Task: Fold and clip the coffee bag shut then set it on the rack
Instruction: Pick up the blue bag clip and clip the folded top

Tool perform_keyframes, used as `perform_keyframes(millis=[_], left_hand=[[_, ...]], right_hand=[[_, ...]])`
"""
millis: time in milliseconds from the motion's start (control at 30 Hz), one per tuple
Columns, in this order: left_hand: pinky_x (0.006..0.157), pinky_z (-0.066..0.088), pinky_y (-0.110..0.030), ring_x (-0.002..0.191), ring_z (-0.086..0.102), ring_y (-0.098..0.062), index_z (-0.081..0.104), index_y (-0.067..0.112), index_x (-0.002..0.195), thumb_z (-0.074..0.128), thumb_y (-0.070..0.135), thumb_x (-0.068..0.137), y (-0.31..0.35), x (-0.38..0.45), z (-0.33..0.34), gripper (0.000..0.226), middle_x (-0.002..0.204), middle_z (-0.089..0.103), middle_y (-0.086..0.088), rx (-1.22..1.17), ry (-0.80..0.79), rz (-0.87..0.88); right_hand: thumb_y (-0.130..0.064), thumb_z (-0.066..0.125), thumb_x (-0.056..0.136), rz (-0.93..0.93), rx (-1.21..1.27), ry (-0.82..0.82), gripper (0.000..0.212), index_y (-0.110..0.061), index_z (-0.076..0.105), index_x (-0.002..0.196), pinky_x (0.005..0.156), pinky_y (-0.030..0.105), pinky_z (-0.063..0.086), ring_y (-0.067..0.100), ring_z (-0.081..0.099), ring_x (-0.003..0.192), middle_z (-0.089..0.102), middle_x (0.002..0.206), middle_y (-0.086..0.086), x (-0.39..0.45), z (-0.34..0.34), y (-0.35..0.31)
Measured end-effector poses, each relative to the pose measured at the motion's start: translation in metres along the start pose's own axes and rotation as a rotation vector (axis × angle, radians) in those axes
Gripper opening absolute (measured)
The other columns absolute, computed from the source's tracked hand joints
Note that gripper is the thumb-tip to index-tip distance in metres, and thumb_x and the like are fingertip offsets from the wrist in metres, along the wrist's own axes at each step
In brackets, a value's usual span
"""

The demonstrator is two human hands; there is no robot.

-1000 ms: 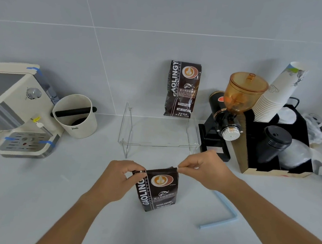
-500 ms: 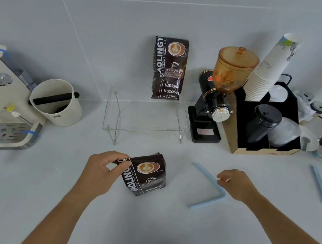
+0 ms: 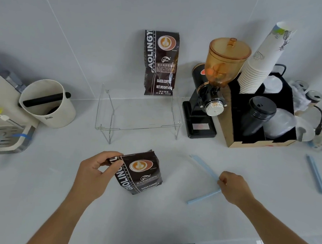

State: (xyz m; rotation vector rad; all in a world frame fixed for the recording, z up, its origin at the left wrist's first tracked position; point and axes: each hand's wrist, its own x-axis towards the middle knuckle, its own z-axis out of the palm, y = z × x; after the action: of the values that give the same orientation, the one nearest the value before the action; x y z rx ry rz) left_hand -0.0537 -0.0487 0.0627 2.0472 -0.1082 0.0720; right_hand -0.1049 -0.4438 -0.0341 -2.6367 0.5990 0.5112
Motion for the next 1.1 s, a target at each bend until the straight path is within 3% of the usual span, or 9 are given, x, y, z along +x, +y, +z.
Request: perform_keyframes(millis=[133,267,400,467,667,833,1000,1100], left_hand=[[0.059,0.052,-0.009,0.073,0.068,-0.003,0.073,0.041,0.078,0.077,0.005,0.077,-0.004,-0.004,0.004,0.036,0.083,0.076,0.019,-0.134,0.07,-0.067],[0.068,0.057,-0.016,0.074,0.071,-0.013,0.077,0.03,0.078,0.074,-0.004,0.078,-0.012,-0.007,0.001,0.034,0.081,0.079,0.004,-0.299,0.055,-0.134],[0.071,0.057,-0.016,0.077,0.073,-0.011,0.079,0.026,0.081,0.067,-0.01,0.081,-0.014,-0.009,0.002,0.038,0.083,0.08,0.001,-0.4,0.007,-0.176],[0.071,0.057,-0.016,0.078,0.073,-0.011,0.08,0.027,0.081,0.066,-0.009,0.082,-0.014,-0.01,0.002,0.039,0.084,0.08,0.001,-0.405,-0.003,-0.178],[0.083,0.055,-0.04,0.086,0.074,-0.023,0.079,0.029,0.085,0.067,-0.002,0.085,-0.019,-0.011,0.005,0.034,0.088,0.08,-0.001,-0.356,-0.002,-0.186],[0.081,0.057,-0.038,0.085,0.074,-0.02,0.078,0.034,0.085,0.067,0.001,0.086,-0.017,-0.014,0.007,0.035,0.089,0.08,0.003,-0.304,0.018,-0.171],[0.07,0.056,-0.017,0.079,0.072,-0.009,0.076,0.039,0.081,0.068,0.005,0.087,-0.01,-0.017,0.01,0.035,0.086,0.079,0.011,-0.265,0.052,-0.133],[0.068,0.058,-0.02,0.076,0.072,-0.012,0.076,0.039,0.078,0.068,0.005,0.087,-0.007,-0.018,0.016,0.036,0.083,0.079,0.008,-0.292,0.114,-0.165]], right_hand=[[-0.017,0.057,0.092,-0.053,0.218,0.024,0.018,-0.018,0.061,0.074,0.061,0.038,0.057,0.024,0.068,0.065,0.069,0.073,0.007,-0.008,-0.018,-0.01],[-0.007,0.064,0.088,-0.1,0.53,0.01,0.02,-0.018,0.07,0.072,0.069,0.037,0.062,0.016,0.074,0.06,0.074,0.074,0.006,-0.024,-0.045,-0.029],[-0.006,0.07,0.085,-0.149,0.764,0.019,0.022,-0.022,0.077,0.072,0.062,0.023,0.061,0.022,0.074,0.061,0.077,0.074,0.007,-0.044,-0.077,-0.061],[-0.006,0.07,0.085,-0.201,0.819,0.023,0.022,-0.024,0.078,0.074,0.063,0.023,0.061,0.021,0.074,0.06,0.078,0.073,0.004,-0.052,-0.092,-0.082],[-0.007,0.072,0.083,-0.367,0.807,-0.038,0.026,-0.028,0.078,0.069,0.056,0.013,0.054,0.016,0.072,0.053,0.076,0.065,-0.001,-0.064,-0.106,-0.142],[-0.013,0.073,0.084,-0.466,0.678,-0.1,0.033,-0.039,0.075,0.062,0.051,0.009,0.05,0.01,0.072,0.054,0.077,0.065,-0.007,-0.063,-0.096,-0.18],[-0.018,0.07,0.086,-0.505,0.598,-0.157,0.026,-0.037,0.076,0.068,0.062,0.022,0.061,0.012,0.074,0.061,0.078,0.072,-0.002,-0.061,-0.091,-0.196],[-0.018,0.067,0.089,-0.515,0.581,-0.203,0.019,-0.03,0.077,0.079,0.074,0.041,0.063,0.012,0.074,0.063,0.079,0.079,0.003,-0.061,-0.088,-0.198]])
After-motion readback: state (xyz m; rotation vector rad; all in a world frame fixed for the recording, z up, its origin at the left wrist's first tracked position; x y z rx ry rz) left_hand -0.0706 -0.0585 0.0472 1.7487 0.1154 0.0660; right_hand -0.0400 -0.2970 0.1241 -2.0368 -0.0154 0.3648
